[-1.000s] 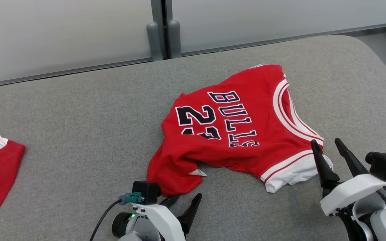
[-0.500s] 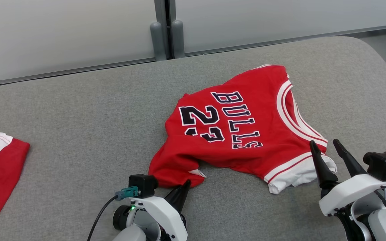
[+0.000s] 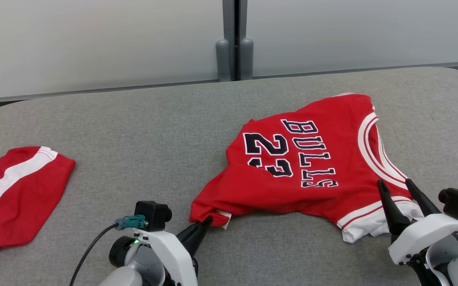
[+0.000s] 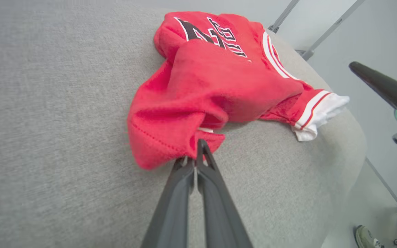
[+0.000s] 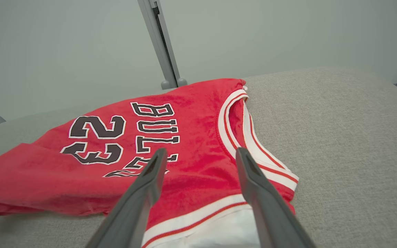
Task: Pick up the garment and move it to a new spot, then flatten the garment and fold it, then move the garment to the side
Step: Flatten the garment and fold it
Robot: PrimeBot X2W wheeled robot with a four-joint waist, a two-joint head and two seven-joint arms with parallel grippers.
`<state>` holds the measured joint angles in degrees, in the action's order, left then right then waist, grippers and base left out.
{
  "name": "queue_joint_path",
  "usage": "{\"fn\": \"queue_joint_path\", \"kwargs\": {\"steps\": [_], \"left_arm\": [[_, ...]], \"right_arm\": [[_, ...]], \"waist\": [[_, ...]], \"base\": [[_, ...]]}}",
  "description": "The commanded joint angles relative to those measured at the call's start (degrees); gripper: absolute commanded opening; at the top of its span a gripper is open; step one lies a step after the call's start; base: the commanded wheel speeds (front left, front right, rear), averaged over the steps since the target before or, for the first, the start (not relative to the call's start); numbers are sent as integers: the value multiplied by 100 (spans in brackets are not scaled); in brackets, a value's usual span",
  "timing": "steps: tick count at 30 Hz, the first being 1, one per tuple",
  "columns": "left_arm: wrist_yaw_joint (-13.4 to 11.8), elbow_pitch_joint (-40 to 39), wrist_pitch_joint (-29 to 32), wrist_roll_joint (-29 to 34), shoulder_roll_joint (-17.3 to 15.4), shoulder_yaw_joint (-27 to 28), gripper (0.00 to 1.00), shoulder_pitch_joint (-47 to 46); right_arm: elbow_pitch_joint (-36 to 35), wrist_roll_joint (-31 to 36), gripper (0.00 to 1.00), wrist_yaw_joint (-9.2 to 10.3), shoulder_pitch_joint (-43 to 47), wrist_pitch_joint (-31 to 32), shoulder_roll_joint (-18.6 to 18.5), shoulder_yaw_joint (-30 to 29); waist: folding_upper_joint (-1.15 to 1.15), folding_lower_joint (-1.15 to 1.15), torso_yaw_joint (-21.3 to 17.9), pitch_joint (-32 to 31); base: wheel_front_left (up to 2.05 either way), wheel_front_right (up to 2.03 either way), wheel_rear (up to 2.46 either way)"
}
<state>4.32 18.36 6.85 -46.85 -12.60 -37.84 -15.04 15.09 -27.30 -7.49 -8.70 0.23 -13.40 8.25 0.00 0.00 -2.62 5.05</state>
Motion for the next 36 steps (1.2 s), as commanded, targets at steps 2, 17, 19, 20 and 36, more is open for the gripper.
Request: {"fn": "queue_joint_path", "kwargs": {"steps": [2, 17, 19, 20, 36], "left_arm": [[-64, -366, 294, 95, -358, -62, 0, 135], [-229, -1616, 1840, 1276, -2330, -719, 0, 309], [-221, -1516, 1927, 1357, -2334, -837, 2, 356], [-223, -1453, 1969, 1342, -2306, -880, 15, 398], [-1052, -2178, 1191, 574, -2351, 35, 100, 1077]], "right_arm": [[5, 7, 100, -1, 71, 76, -47, -31], [-75, 45, 100, -1, 220, 527, -115, -197], [-85, 30, 100, -1, 235, 594, -117, -201], [-95, 24, 100, -1, 244, 634, -113, -197], [-265, 62, 100, -1, 336, 714, -80, -323]], "waist": [[0, 0, 141, -110], [0, 0, 248, -192], [0, 0, 240, -193], [0, 0, 236, -196], [0, 0, 186, -186]], "base": [[0, 0, 0], [0, 0, 0], [0, 0, 0], [0, 0, 0], [0, 0, 0]]}}
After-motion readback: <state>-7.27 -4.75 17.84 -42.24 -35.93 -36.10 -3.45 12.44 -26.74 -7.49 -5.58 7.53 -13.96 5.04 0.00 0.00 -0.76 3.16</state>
